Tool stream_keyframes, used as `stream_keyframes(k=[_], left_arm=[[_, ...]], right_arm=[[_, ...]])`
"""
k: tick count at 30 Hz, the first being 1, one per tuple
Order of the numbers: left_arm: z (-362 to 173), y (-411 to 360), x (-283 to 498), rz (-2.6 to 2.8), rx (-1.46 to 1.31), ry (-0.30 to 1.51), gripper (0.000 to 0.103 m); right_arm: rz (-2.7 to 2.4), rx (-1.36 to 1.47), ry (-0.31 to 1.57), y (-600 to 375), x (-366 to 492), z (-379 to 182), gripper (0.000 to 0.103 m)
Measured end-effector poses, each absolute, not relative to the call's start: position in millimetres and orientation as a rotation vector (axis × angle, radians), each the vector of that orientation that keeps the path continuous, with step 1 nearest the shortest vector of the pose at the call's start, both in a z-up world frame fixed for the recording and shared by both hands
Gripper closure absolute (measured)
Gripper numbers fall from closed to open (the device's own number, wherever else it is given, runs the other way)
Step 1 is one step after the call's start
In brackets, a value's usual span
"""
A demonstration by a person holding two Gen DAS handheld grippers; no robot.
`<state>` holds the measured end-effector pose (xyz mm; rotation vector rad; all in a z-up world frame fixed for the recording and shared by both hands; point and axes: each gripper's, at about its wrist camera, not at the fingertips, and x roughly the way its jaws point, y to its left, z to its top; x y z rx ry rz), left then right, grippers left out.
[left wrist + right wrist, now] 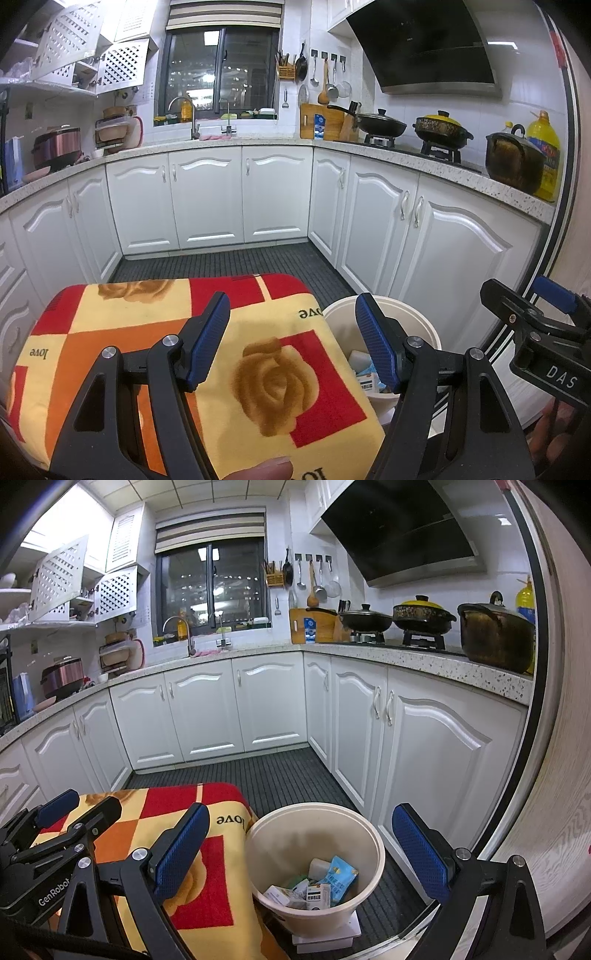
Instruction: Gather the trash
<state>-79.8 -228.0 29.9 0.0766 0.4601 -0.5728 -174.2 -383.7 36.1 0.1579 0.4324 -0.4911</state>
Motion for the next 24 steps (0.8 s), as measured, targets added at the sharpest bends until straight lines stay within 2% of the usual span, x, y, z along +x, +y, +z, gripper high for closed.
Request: stream_keyframes(k=[24], left_arm=[[21.9, -224.2, -72.0, -0.586, 0.084, 0.486, 0.033]], right_arm=[[-0.481, 0.157, 0.468, -387.5, -166.8, 32.4, 0.005]])
